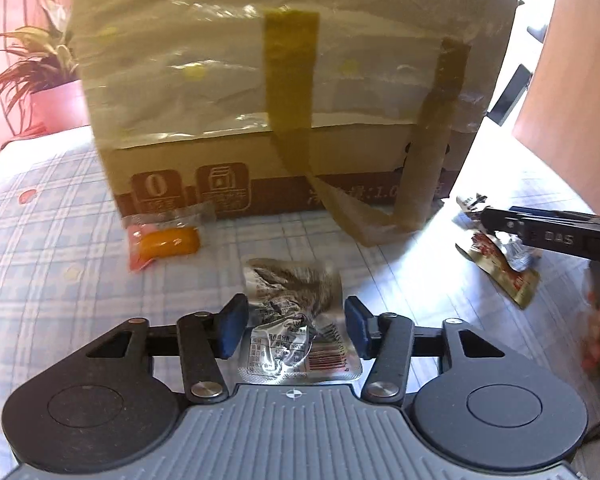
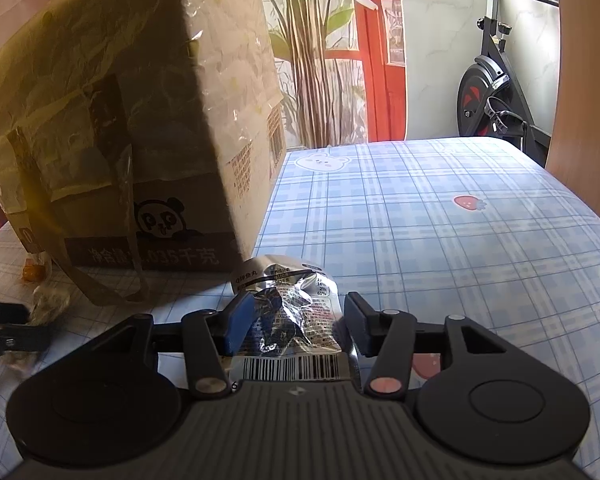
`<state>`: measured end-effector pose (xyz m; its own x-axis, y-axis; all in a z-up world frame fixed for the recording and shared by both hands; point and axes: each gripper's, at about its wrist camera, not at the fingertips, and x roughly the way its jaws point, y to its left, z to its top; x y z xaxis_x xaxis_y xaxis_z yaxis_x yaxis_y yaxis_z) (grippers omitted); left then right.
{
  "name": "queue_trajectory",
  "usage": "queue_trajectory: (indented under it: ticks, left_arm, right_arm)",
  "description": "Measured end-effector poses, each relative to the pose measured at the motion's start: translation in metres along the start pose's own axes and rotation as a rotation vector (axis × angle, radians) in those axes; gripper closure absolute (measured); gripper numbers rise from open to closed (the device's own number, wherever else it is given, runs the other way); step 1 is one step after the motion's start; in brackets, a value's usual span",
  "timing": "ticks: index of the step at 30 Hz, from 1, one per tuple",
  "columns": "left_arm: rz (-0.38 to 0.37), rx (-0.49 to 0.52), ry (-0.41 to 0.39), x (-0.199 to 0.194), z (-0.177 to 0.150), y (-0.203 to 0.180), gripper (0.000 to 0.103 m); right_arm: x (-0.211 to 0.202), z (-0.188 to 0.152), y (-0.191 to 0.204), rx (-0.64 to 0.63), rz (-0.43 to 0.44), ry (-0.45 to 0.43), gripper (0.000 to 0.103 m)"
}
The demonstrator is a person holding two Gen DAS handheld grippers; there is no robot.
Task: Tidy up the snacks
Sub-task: 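Grasp a foil packet with the left tool while the right tool grasps another foil packet, then carry both foil packets over the box and open both tools to drop them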
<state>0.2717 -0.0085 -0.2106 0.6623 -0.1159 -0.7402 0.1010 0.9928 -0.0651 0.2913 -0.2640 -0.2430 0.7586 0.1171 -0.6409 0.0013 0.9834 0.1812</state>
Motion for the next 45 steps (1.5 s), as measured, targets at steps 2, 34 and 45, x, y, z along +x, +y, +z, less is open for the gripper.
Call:
queue_trajectory:
  ticks: [2, 34, 45]
  left_arm:
    - [0.002, -0.012, -0.015, -0.010, -0.007, 0.005, 0.049]
    - [-0.058, -0.143, -0.153, -0.049, -0.009, 0.033, 0.066]
    - [-0.074, -0.080, -0.331, -0.106, 0.028, 0.037, 0.066]
  right_arm:
    - [0.001, 0.000, 0.002, -0.013, -0.006, 0.004, 0.047]
    - [-0.059, 0.007, 0.022, -0.014, 0.042, -0.139, 0.058]
    - [-0.118, 0.040, 0.044, -0.036, 0.121, -0.313, 0.058]
